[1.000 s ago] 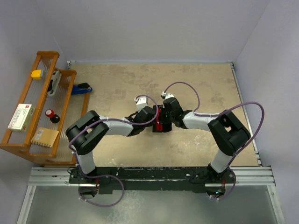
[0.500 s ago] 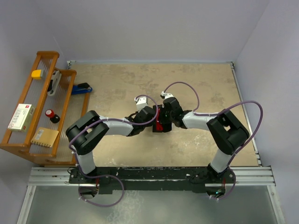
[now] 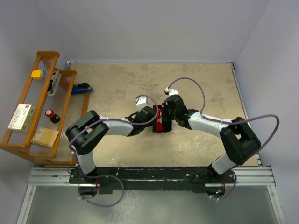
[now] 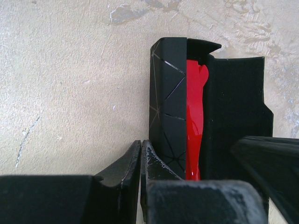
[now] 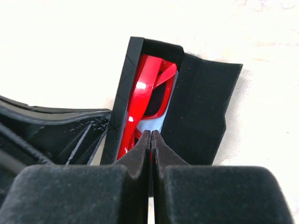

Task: Organize the sunglasses
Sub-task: Adjust the sunglasses in the sunglasses case, then close the sunglasses case at the center of the board.

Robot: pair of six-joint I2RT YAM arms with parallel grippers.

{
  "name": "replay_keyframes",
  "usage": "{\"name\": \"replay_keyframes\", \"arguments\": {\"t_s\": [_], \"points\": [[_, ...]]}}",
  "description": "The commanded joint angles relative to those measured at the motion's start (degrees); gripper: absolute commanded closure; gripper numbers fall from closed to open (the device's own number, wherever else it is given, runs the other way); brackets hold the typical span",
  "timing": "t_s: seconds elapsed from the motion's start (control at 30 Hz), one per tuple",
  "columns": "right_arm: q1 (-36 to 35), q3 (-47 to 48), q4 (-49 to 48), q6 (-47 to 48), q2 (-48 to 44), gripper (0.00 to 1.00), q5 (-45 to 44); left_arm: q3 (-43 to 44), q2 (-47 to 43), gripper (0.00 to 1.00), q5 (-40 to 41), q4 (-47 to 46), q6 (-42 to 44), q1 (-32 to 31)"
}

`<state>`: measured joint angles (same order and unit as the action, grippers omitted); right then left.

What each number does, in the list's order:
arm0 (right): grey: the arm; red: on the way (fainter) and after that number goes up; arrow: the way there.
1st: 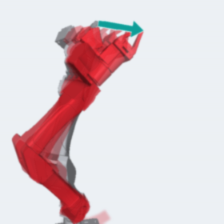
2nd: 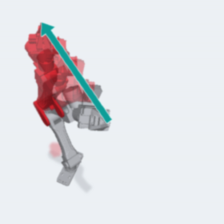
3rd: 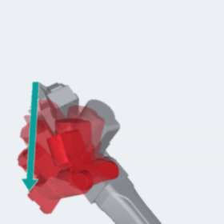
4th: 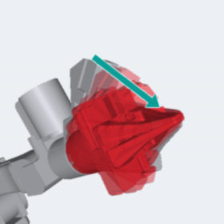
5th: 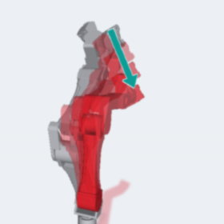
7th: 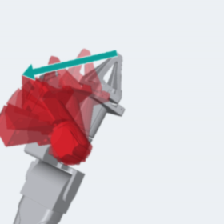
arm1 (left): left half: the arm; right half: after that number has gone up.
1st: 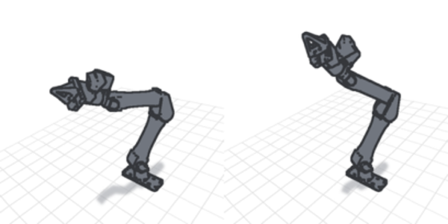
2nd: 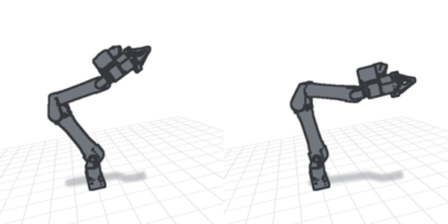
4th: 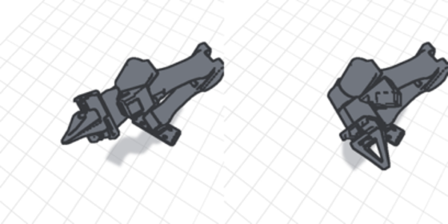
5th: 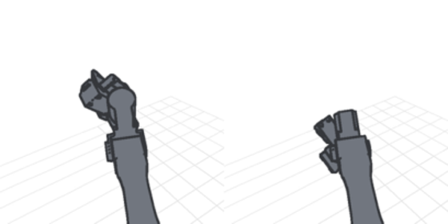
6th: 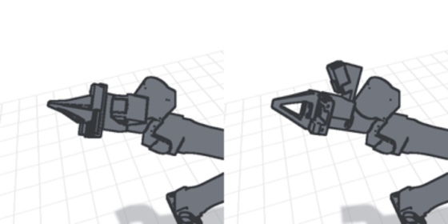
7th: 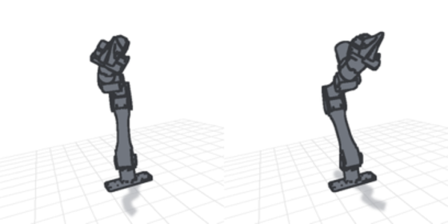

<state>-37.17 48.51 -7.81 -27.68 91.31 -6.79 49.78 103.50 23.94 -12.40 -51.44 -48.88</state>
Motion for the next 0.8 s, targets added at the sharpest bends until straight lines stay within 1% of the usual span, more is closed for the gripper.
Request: {"name": "replay_keyframes", "arguments": {"t_s": [0.0, 0.13, 0.27, 0.33, 0.43, 0.63, 0.77], "points": [[0.0, -0.8, 2.5, 1.6, -4.6, 1.00, -3.2, 0.2, 0.1, 1.00, -0.8, -0.7, -0.3, -0.2], [-0.1, -3.3, 3.3, 1.6, -8.0, 1.00, -5.5, 0.3, -0.1, 1.00, -0.7, -0.5, -0.1, -0.3], [0.0, -6.0, 4.8, 1.2, -10.7, 1.00, -10.1, 0.4, -0.5, 1.00, -0.8, -0.3, 0.2, -0.2], [0.2, -6.8, 5.9, 0.2, -11.4, 1.00, -13.2, 0.4, -0.5, 1.00, -0.8, -0.2, 0.3, -0.3], [0.5, -7.7, 6.4, -0.4, -11.3, 1.00, -15.3, 0.4, -0.5, 1.00, -1.1, -0.2, 0.4, -0.2], [0.9, -9.2, 5.7, -2.2, -10.5, 1.00, -17.4, 0.3, -1.0, 1.00, -1.2, 0.0, 0.7, -0.3], [1.6, -10.0, 3.3, -2.3, -8.8, 1.00, -14.4, 0.3, -1.0, 1.00, -1.3, -0.1, 0.6, -0.2]]}}
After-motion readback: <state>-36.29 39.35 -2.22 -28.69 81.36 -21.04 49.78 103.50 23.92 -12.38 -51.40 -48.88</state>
